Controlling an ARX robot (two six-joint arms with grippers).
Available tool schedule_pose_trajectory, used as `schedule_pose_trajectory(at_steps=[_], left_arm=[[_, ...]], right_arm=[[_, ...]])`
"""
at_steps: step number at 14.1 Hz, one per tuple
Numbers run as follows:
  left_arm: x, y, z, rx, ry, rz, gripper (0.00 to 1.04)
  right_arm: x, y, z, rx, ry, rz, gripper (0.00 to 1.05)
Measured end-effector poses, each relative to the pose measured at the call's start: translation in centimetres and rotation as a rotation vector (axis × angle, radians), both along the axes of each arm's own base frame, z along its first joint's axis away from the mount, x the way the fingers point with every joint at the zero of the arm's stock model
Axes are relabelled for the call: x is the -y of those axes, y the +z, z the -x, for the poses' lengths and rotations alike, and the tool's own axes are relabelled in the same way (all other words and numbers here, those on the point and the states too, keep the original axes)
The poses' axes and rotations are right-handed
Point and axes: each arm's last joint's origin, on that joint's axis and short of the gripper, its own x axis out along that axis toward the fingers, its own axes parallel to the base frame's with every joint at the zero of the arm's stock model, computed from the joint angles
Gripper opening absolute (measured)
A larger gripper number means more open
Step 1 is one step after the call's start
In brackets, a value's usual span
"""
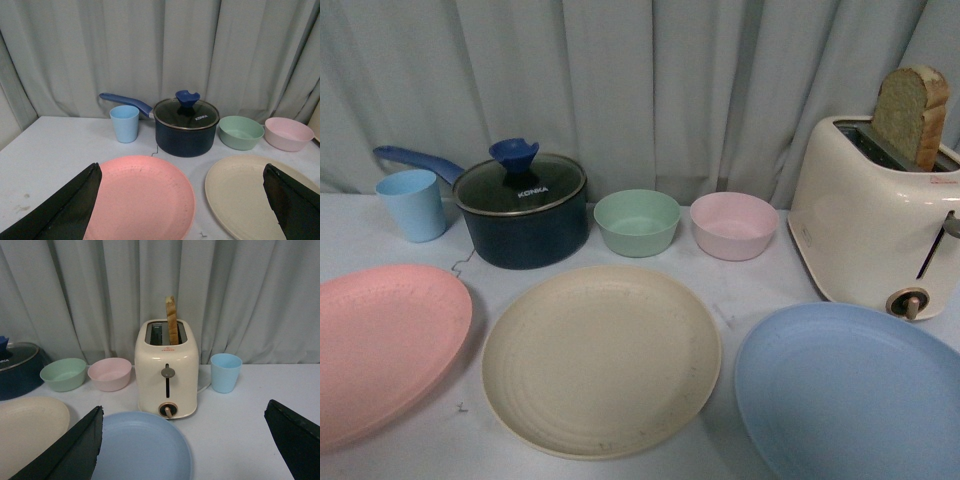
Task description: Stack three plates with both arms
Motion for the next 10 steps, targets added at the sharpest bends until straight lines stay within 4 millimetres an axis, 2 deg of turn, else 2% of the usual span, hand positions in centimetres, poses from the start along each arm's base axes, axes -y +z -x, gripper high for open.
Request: schedule_pose_trajectory(at_steps=[10], left_arm=[[0.0,0.0,0.0,0.0,0.0,0.0,0.98]], right_arm=[[0.0,0.0,0.0,0.0,0.0,0.0,0.98]])
